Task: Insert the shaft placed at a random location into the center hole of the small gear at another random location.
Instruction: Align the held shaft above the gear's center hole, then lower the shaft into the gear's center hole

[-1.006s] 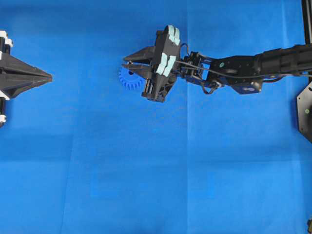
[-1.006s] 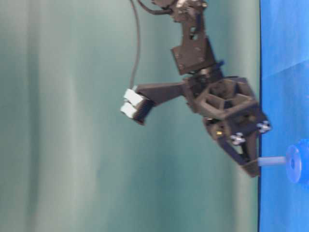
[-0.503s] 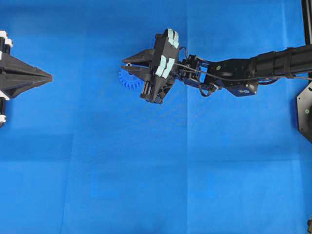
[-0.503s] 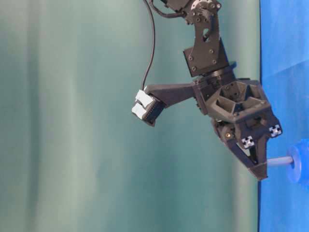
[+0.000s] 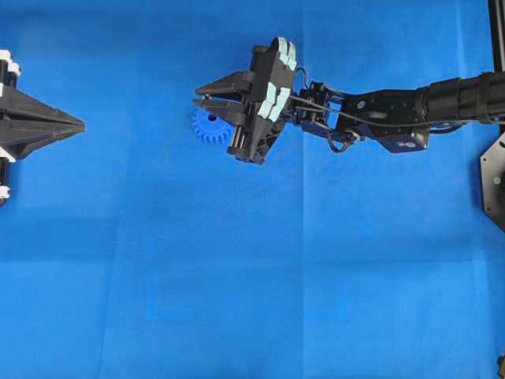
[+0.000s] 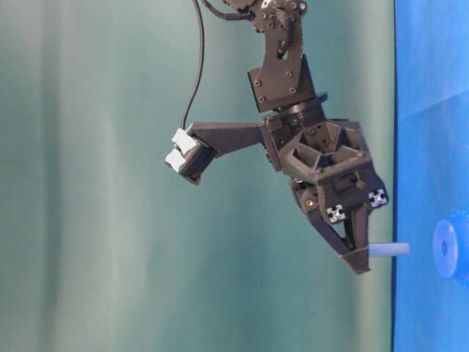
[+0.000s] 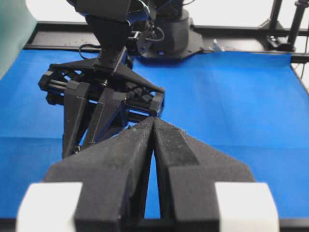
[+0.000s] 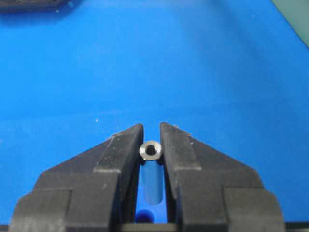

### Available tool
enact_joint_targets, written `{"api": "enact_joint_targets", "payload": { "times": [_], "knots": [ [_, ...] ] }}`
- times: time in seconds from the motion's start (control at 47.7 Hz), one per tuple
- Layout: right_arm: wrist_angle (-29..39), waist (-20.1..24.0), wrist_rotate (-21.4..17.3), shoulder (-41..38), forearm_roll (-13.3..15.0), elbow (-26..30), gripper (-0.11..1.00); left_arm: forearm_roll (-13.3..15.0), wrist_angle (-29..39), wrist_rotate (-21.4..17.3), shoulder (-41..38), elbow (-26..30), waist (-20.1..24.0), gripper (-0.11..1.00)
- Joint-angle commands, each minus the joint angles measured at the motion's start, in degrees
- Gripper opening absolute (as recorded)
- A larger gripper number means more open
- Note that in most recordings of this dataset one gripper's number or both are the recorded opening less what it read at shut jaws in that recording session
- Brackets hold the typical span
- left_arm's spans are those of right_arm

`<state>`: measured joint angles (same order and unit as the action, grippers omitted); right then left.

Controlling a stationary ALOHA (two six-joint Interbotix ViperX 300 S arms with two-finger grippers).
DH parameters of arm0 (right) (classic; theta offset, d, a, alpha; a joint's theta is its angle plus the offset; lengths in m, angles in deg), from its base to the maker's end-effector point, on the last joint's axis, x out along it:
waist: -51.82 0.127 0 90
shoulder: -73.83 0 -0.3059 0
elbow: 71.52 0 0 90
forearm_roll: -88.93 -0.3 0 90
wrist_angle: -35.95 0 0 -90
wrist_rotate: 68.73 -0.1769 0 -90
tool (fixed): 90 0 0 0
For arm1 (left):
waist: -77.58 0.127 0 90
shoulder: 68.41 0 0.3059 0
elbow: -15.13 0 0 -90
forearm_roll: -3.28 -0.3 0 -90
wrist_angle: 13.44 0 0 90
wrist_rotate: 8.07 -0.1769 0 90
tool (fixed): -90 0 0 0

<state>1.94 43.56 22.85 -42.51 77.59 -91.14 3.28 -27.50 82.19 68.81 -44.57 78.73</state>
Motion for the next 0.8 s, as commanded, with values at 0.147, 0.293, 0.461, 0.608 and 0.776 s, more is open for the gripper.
{"api": "enact_joint_targets", "payload": {
  "times": [0.147, 0.293, 0.461, 0.608, 0.776],
  "knots": [
    [-0.7, 0.0, 0.1, 1.4, 0.2, 0.4, 0.02, -0.2, -0.3, -0.1, -0.3, 0.5, 0.1, 0.00],
    [-1.5, 0.2, -0.4, -0.2, 0.0, 0.5, 0.02, -0.2, -0.3, -0.1, -0.3, 0.5, 0.1, 0.00],
    [-2.6, 0.6, -0.7, -2.1, -0.7, 0.5, 0.02, -0.2, -0.3, -0.1, -0.3, 0.5, 0.1, 0.00],
    [-2.6, 0.8, -0.7, -3.3, -1.4, 0.4, 0.02, -0.2, -0.3, -0.1, -0.2, 0.4, 0.1, 0.00],
    [-3.7, 0.9, -0.8, -4.5, -1.7, 0.4, 0.02, -0.2, -0.3, -0.4, -0.3, 0.5, 0.1, 0.00]
  ]
}}
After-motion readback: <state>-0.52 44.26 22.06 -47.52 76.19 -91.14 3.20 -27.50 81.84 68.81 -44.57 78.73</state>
